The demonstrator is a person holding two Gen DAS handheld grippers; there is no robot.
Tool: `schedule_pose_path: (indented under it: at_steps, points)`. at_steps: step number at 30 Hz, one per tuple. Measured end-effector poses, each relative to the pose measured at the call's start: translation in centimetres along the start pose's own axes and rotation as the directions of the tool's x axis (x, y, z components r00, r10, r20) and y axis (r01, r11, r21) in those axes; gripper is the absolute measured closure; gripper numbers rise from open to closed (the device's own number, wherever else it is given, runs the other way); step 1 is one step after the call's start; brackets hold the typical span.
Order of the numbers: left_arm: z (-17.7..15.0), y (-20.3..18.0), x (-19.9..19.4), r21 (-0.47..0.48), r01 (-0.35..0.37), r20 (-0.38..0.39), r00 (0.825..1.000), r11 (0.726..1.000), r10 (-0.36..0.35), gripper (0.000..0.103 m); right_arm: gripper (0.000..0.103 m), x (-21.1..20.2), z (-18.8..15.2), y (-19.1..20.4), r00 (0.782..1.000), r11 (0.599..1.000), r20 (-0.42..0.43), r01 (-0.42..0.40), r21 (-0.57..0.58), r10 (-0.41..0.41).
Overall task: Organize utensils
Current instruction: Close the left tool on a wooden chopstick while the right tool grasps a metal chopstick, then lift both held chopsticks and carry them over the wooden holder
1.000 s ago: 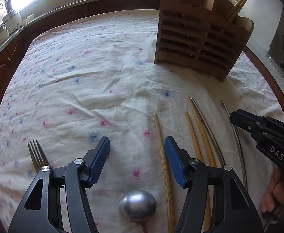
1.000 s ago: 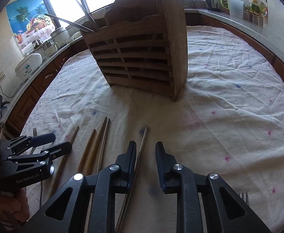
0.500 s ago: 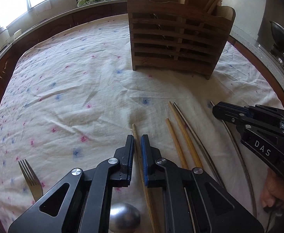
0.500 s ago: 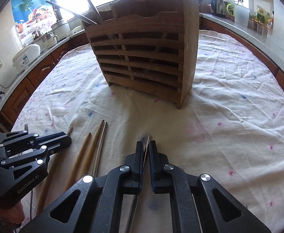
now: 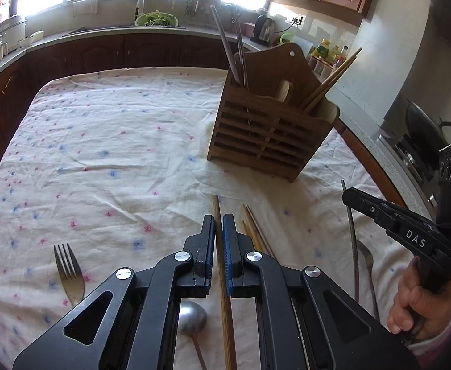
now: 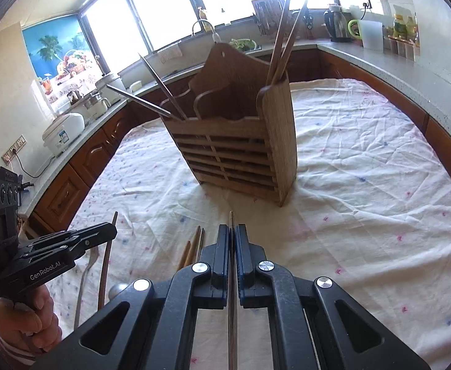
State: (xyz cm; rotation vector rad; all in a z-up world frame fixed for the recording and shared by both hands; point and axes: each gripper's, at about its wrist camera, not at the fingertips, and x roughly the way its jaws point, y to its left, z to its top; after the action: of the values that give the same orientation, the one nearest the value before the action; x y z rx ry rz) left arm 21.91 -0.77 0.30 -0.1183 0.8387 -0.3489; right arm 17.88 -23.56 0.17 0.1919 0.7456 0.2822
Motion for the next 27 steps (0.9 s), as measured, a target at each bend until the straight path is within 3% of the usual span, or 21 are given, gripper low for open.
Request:
schedule_pose_path:
  at_steps: [14,27]
  points:
    - [1.9,-1.5,-8.5,0.012,0.059,0.202,0.978,0.998,-0.061,0.099,0.099,-8.4,3.6,1.6,0.977,0.999,0.212,-0.023,-0.032,0.029]
    - [3.4,-2.0,-10.9,0.016,0.061,0.280,0.958,0.998,-0.063,0.099,0.099,-10.4,5.2,1.5,0.959,0.999,0.283,-0.026,-0.032,0.034]
